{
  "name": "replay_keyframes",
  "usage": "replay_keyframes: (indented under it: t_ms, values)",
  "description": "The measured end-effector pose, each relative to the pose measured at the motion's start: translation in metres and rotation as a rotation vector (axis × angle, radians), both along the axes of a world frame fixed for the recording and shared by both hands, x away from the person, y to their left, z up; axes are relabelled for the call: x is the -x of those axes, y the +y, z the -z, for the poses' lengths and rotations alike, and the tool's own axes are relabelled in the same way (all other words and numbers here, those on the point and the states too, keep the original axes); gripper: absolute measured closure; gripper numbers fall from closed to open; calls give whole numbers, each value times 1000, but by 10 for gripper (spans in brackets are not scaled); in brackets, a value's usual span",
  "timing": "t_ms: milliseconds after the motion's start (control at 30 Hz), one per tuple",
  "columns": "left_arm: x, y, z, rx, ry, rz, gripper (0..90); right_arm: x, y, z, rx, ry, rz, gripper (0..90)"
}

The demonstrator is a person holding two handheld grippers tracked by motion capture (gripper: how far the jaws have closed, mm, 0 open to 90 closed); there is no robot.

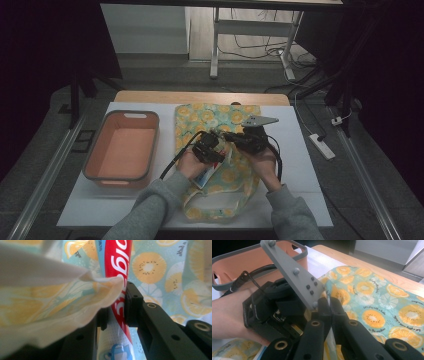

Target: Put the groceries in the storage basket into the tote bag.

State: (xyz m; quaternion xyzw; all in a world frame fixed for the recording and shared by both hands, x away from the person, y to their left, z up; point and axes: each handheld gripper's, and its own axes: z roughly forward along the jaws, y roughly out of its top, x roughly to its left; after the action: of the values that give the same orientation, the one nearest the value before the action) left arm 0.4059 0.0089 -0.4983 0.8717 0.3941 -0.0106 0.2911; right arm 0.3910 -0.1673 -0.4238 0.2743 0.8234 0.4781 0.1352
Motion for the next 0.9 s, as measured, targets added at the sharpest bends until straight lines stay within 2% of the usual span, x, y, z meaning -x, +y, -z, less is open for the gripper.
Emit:
replay_keyframes:
  t_ms: [133, 200, 300, 367, 433, 500, 600, 700, 767, 900]
  values:
    - [-4, -2, 1, 30, -8, -16, 751, 0, 0, 1, -10, 6, 9, 893]
    - [-7, -5, 0, 31, -25, -27, 752, -1, -1, 0, -12, 3, 27, 893]
    - [-7, -10, 0, 49, -36, -36, 750, -3, -6, 0, -42, 16, 37, 893]
    - [-7, -11, 1, 23, -52, -32, 748, -3, -9, 0, -48, 22, 35, 893]
    - [-7, -10, 4, 29, -51, -37, 746, -3, -9, 0, -37, 20, 45, 893]
    - [-6, -9, 5, 46, -59, -54, 737, -4, -8, 1, -33, 20, 45, 893]
    - [-4, -6, 3, 85, -54, -40, 716, -4, -9, 1, -28, 11, 52, 893]
    - [1, -1, -3, 107, -63, -26, 631, -4, -10, 0, -24, 7, 64, 893]
    - [4, 4, -7, 123, -63, 2, 568, -4, -11, 1, -24, 9, 67, 893]
    - [15, 12, -15, 115, -95, 29, 499, -6, -12, 2, -25, 15, 71, 893]
